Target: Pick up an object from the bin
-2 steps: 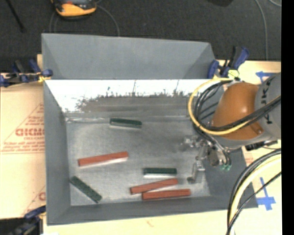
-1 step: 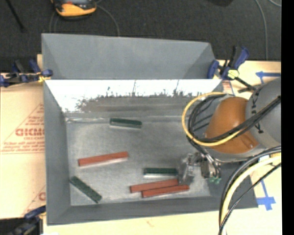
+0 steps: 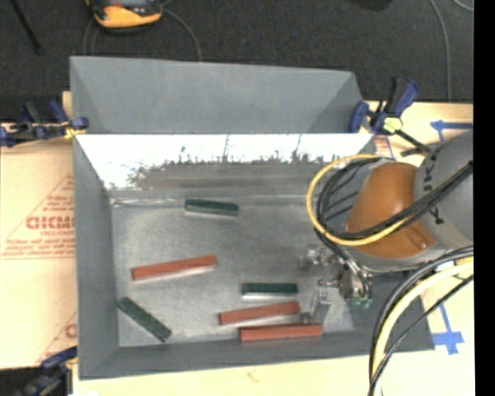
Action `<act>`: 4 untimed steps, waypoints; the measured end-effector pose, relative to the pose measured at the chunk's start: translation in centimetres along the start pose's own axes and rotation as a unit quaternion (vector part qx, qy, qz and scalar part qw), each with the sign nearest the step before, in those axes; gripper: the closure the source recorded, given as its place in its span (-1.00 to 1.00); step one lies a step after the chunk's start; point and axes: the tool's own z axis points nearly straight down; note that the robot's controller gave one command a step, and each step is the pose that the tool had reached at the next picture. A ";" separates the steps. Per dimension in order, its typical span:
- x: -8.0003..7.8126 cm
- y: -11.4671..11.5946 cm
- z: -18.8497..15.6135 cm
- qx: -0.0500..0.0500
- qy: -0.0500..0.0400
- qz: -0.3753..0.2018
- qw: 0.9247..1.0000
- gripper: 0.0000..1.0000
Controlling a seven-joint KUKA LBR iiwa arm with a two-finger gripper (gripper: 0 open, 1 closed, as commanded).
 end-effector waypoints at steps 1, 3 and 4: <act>0.0 0.0 0.0 0.000 0.000 -0.001 1.000 -1.00; 0.1 5.6 0.4 0.000 0.000 -0.060 0.998 1.00; -1.3 9.1 -17.0 -0.001 -0.001 -0.087 0.996 1.00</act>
Offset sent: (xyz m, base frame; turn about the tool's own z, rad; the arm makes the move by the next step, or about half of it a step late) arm 0.0075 0.0556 -0.0051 -0.1119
